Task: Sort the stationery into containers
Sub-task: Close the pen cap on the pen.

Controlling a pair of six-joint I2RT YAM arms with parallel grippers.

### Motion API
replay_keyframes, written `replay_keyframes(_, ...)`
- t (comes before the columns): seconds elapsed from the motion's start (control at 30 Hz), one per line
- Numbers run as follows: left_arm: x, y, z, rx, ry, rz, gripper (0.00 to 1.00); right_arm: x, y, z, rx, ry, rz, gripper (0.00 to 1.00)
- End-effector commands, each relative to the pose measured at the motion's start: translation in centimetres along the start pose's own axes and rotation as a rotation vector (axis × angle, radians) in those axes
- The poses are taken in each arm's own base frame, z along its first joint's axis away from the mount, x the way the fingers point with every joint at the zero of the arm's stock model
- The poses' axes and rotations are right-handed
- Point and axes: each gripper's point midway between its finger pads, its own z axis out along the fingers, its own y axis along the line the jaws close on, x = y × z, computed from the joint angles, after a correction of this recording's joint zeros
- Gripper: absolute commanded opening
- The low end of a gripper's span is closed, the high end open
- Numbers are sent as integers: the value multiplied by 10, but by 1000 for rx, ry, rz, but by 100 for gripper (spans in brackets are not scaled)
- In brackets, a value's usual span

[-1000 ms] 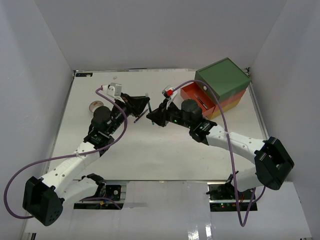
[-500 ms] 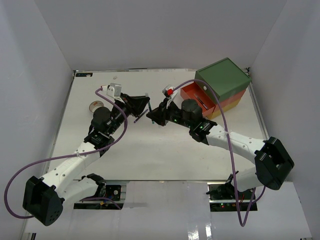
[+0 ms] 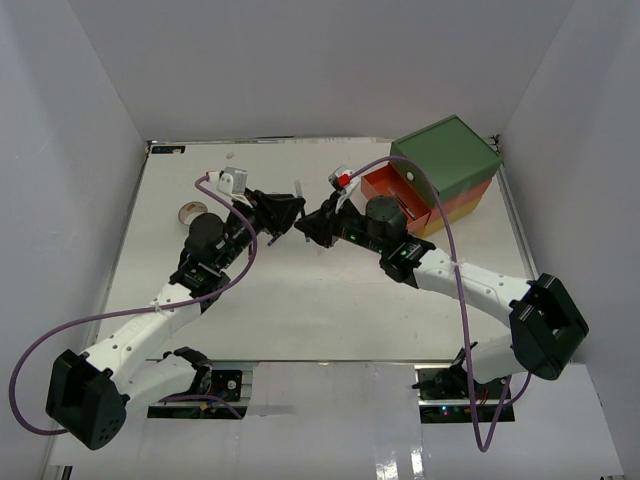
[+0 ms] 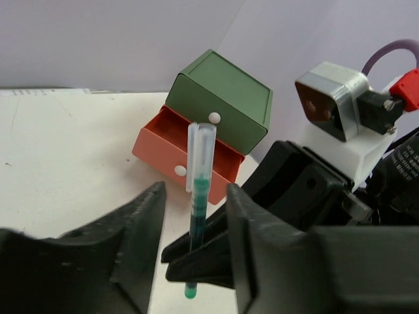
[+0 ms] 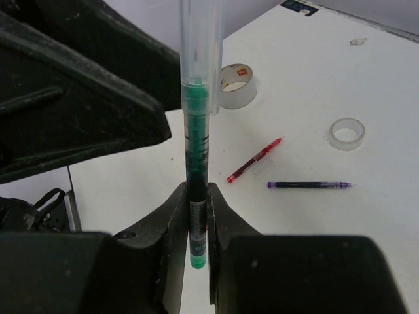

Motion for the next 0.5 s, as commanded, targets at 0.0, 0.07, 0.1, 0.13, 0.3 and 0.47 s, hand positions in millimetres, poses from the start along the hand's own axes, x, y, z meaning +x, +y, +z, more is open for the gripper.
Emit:
replay_keyframes(0.0,-2,-8,-1,25,12,21,55,-50,5,1,-6,-145,-40,8)
replay_keyframes(0.07,-6,-8,-1,22,5,30,67,-44,2,-1,-1,-134,-40,8)
replay_keyframes(0.1,-9,-10,-3,26,-3,34,71,-44,1,-1,2,-135,-39,8)
replay_keyframes(0.13,-10,-10,-3,27,-6,39,74,-42,1,-1,1,-129,-38,8)
replay_keyframes(0.3,-18,-13,-4,27,-13,63,85,-34,-2,-4,1,-112,-45,8)
replay_keyframes(0.47,-25,-15,-4,17,-3,104,85,-30,4,-13,-50,-99,-104,8)
